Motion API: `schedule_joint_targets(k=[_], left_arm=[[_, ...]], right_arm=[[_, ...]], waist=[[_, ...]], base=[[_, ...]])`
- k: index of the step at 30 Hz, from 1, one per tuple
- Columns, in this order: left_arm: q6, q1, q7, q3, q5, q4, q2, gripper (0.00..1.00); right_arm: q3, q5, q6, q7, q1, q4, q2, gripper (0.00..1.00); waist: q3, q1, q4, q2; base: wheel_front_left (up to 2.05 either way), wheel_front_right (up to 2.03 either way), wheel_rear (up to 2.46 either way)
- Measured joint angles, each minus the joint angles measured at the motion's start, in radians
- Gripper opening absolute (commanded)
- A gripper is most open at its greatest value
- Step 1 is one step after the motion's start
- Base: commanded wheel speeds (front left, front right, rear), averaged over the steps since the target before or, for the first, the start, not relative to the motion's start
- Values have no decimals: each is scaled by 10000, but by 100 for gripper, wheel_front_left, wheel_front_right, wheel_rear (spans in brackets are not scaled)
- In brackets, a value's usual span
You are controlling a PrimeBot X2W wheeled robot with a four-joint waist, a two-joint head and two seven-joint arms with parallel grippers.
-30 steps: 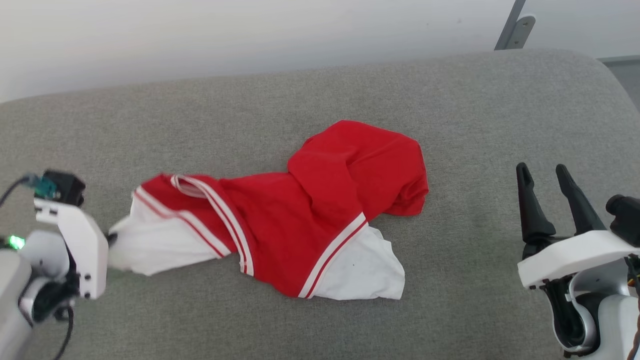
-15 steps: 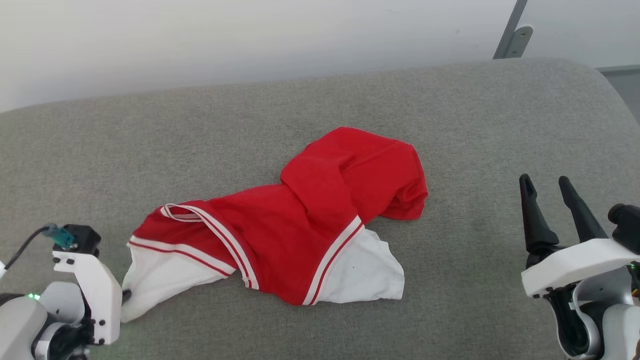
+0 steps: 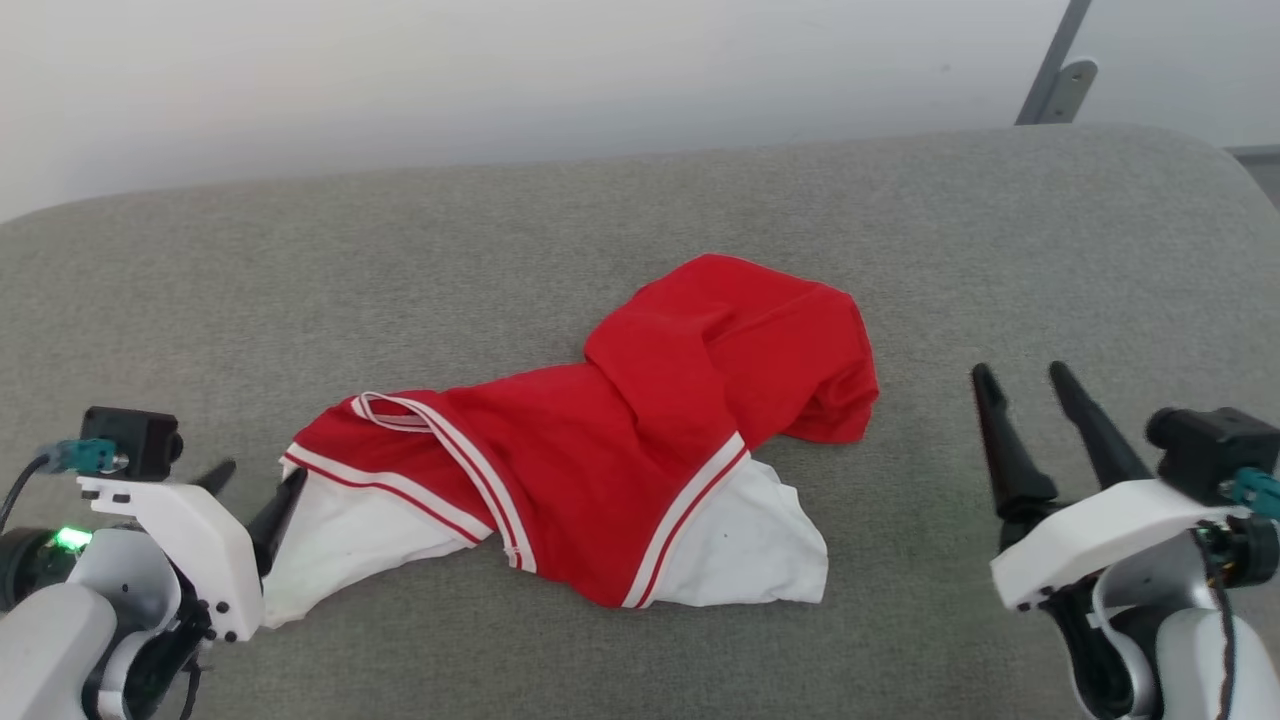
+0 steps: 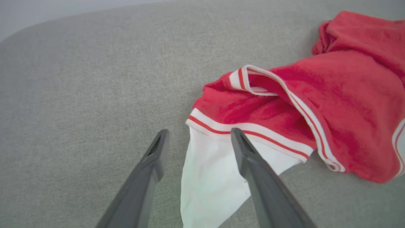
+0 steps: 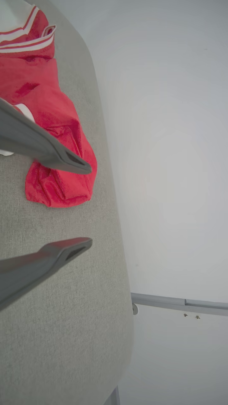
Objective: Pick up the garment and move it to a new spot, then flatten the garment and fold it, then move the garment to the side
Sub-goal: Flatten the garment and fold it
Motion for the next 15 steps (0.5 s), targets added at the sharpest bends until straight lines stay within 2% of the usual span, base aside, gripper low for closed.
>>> schedule_joint_targets(k=[4,10,11,15], left_arm=[[314,318,-1340,228,500,-543,-63,100],[965,755,-2909,470,1126,-1221,-178,100],[965,755,-2909,470,1126,-1221,-178,100],[1300,1072,-3808,604,1434,-1559,-341,100]], right_arm=[[476,8,0,207,74,-4,-92,100],[1593,242,0,949,151,79,-539,100],[1593,242,0,949,151,79,-539,100],[2533,573,0,1774,258,151,-1045,100]], waist=[[-44,0,203,0],[-72,0,599,0],[-72,0,599,0],[-79,0,909,0]], base=[[0,0,0],[0,0,0],[0,0,0],[0,0,0]])
